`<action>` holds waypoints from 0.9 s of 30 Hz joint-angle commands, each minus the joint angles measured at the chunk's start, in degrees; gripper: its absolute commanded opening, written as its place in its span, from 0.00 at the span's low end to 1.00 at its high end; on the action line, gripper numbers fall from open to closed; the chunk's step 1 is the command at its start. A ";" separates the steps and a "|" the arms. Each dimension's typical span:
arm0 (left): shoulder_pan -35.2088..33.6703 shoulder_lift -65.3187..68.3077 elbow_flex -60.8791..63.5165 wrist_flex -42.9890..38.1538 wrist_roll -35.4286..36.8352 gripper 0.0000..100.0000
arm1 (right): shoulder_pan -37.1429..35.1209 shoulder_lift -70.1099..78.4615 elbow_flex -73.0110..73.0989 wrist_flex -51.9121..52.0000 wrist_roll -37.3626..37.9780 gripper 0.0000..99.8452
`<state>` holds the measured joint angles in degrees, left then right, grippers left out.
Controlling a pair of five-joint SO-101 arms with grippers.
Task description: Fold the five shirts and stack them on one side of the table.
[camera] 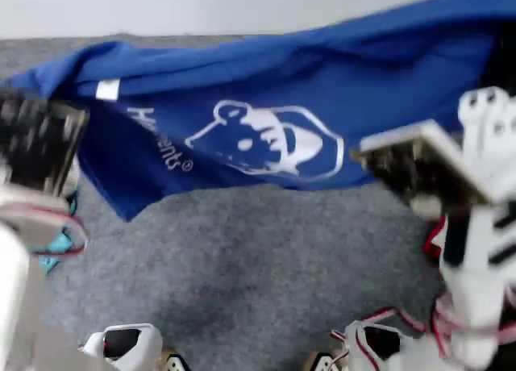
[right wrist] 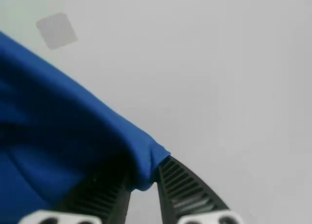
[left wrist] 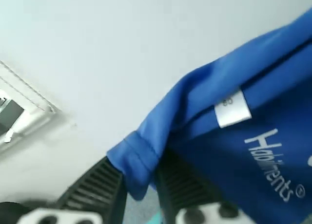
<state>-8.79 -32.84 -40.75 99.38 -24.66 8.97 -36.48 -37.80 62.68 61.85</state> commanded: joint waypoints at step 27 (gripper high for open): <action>-0.26 3.08 68.88 -31.03 -1.23 0.01 | -6.99 9.89 40.62 5.58 0.35 0.01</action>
<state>-8.79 -31.78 23.87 78.11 -25.36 2.99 -27.43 -0.70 74.90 61.93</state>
